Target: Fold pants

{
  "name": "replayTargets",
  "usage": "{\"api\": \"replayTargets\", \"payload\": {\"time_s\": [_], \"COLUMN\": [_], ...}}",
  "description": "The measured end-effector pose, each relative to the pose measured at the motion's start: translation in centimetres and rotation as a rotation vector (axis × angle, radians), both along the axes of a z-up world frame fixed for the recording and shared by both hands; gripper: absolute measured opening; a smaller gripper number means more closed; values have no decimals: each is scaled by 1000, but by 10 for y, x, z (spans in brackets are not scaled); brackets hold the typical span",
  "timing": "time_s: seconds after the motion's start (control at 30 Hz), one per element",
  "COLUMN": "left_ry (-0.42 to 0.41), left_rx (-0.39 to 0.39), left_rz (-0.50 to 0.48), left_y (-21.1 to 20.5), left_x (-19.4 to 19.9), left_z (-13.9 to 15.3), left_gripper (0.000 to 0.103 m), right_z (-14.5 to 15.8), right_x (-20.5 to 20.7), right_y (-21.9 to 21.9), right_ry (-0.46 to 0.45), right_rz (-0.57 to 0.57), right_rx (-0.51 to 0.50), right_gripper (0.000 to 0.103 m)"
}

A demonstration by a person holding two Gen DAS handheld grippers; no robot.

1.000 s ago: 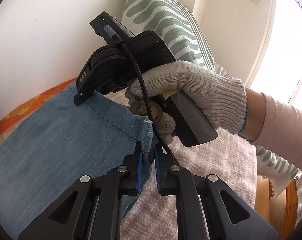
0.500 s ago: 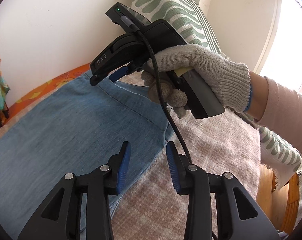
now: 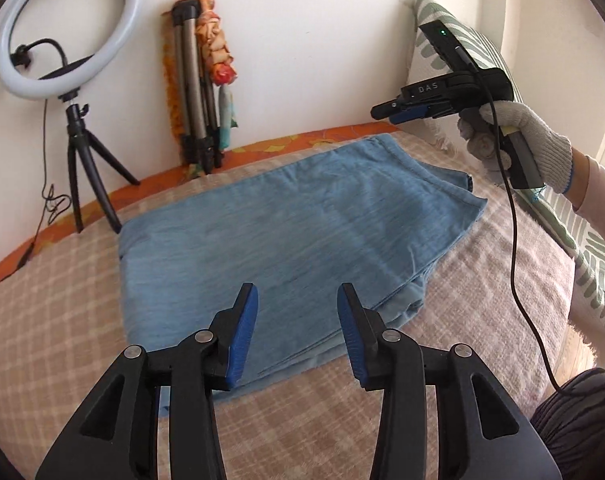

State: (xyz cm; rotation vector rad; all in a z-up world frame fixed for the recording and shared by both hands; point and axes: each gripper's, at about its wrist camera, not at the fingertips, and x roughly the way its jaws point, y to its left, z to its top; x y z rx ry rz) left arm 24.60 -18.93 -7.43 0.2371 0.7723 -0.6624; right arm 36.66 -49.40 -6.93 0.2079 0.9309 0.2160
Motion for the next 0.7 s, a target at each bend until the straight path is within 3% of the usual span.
{"api": "replayTargets", "payload": {"time_s": [0.2,0.33,0.57,0.7], "left_ry": [42,44,56,98], "left_rx": [-4,17,92,73], "left_rz": [148,197,203,197], "left_y": [70,98,106,106], "left_x": [4,-1,3,9], "left_z": [-20,-33,-61,-72], "left_gripper": [40,40,40,40], "right_z": [16,22,16,7], "right_x": [15,28,55,69], "right_y": [63,103,178,215], "right_ry": [-22,-34,-11,10], "right_rz": [112,178,307,379], "right_rx": [20,45,48,35], "right_gripper": [54,63,63,63]}}
